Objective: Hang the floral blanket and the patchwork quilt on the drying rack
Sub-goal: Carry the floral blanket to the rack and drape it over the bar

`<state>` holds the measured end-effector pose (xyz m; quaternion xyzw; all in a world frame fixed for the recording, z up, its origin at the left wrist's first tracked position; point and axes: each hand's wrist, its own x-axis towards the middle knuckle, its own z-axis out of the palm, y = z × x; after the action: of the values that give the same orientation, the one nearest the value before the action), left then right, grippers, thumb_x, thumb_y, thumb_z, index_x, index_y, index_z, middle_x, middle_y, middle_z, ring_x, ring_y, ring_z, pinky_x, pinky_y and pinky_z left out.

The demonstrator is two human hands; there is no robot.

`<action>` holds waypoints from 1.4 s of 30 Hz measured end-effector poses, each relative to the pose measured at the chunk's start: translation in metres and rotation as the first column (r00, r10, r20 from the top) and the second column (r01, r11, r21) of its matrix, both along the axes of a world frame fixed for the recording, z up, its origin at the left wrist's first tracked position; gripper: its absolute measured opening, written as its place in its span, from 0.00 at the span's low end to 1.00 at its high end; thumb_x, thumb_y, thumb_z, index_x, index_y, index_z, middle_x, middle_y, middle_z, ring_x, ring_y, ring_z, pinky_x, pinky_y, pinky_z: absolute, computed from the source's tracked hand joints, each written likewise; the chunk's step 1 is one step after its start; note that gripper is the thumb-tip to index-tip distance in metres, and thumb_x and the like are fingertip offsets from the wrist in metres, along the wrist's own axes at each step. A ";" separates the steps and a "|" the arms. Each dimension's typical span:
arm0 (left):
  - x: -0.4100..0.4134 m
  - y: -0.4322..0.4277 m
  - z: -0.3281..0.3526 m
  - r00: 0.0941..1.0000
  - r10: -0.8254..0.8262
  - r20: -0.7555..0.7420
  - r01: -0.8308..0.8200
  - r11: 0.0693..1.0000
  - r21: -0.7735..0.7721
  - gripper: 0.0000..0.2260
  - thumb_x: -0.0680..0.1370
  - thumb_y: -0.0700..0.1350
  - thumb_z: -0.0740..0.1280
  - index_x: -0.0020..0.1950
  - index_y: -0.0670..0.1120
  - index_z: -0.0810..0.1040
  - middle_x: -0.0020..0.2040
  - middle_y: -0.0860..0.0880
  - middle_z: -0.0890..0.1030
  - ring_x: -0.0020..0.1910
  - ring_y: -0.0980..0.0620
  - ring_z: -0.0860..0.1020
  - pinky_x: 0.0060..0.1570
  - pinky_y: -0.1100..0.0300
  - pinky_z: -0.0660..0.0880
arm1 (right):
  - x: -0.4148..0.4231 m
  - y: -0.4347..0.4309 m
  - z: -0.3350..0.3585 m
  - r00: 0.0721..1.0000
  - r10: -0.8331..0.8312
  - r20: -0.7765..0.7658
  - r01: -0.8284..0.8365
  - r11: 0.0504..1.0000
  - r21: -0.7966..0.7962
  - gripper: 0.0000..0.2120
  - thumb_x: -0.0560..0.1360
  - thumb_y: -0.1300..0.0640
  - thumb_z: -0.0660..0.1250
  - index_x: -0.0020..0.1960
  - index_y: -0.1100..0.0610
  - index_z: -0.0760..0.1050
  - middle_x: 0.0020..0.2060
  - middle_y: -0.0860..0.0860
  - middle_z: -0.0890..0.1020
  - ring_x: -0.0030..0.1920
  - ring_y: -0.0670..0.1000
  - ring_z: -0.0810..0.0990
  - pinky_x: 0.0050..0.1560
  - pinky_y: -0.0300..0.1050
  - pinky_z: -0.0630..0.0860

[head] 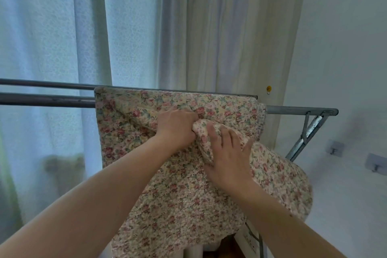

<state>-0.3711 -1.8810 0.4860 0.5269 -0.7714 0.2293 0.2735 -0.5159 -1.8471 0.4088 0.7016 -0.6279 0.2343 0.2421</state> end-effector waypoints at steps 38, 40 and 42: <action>-0.010 -0.028 0.042 0.956 -0.012 -0.292 -0.007 0.998 -0.065 0.17 0.73 0.61 0.62 0.54 0.52 0.67 0.42 0.48 0.78 0.44 0.43 0.77 0.32 0.57 0.64 | -0.049 -0.082 0.136 0.992 -0.127 -0.017 0.112 0.923 -0.369 0.24 0.78 0.44 0.56 0.72 0.42 0.55 0.74 0.58 0.57 0.73 0.62 0.49 0.61 0.78 0.42; -0.008 -0.031 0.043 0.932 0.005 -0.362 -0.006 1.000 -0.002 0.17 0.72 0.62 0.62 0.52 0.52 0.67 0.44 0.47 0.79 0.45 0.42 0.77 0.35 0.56 0.67 | -0.049 -0.093 0.144 0.993 -0.089 0.081 0.105 0.970 -0.219 0.25 0.78 0.38 0.46 0.73 0.41 0.49 0.75 0.55 0.52 0.74 0.59 0.45 0.64 0.75 0.46; -0.004 -0.035 0.048 0.899 0.021 -0.437 0.012 0.997 0.072 0.18 0.70 0.63 0.64 0.50 0.51 0.68 0.44 0.48 0.78 0.46 0.43 0.77 0.38 0.55 0.70 | -0.044 -0.100 0.153 0.991 -0.019 0.135 0.034 0.994 -0.106 0.26 0.78 0.38 0.45 0.74 0.43 0.49 0.75 0.54 0.52 0.74 0.58 0.48 0.67 0.71 0.52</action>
<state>-0.3752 -1.9164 0.5337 0.5762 -0.6971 0.0773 0.4196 -0.5595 -1.9467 0.5621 0.6617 -0.6385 0.3113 0.2402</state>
